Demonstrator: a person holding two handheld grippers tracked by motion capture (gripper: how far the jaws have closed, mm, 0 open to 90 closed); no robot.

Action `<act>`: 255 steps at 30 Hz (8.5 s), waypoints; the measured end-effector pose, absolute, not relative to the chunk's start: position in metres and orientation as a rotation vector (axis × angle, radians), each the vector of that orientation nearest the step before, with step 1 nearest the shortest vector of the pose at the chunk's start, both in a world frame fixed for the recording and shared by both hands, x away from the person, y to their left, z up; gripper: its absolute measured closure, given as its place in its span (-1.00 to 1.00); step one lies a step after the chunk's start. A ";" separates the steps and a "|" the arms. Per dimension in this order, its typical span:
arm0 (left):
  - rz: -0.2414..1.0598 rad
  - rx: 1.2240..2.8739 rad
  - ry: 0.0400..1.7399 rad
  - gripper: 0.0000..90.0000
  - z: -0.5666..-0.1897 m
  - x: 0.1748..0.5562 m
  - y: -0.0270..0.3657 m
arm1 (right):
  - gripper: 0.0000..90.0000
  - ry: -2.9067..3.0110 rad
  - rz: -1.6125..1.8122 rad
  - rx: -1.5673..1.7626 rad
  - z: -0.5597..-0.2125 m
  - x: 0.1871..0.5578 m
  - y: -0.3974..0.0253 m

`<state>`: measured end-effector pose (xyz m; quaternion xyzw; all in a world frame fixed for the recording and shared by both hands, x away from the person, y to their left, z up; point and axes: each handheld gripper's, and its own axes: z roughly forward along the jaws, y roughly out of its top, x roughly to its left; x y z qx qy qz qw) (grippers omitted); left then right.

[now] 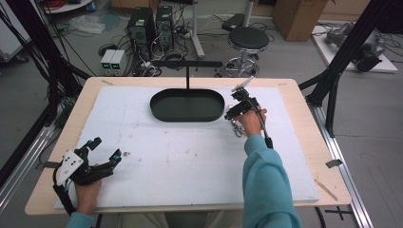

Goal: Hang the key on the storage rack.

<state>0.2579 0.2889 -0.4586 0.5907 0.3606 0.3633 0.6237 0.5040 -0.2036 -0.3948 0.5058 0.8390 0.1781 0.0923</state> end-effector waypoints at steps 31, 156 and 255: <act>0.835 1.357 0.828 -0.69 -0.459 0.258 0.289 | 0.40 2.461 0.423 1.704 -0.411 0.508 -0.196; 0.842 1.362 0.823 -0.69 -0.459 0.257 0.288 | 0.66 2.373 1.485 1.086 -0.341 0.526 -0.199; 0.852 1.366 0.812 -0.69 -0.459 0.256 0.288 | -0.99 1.842 1.680 0.791 -0.454 0.313 -0.305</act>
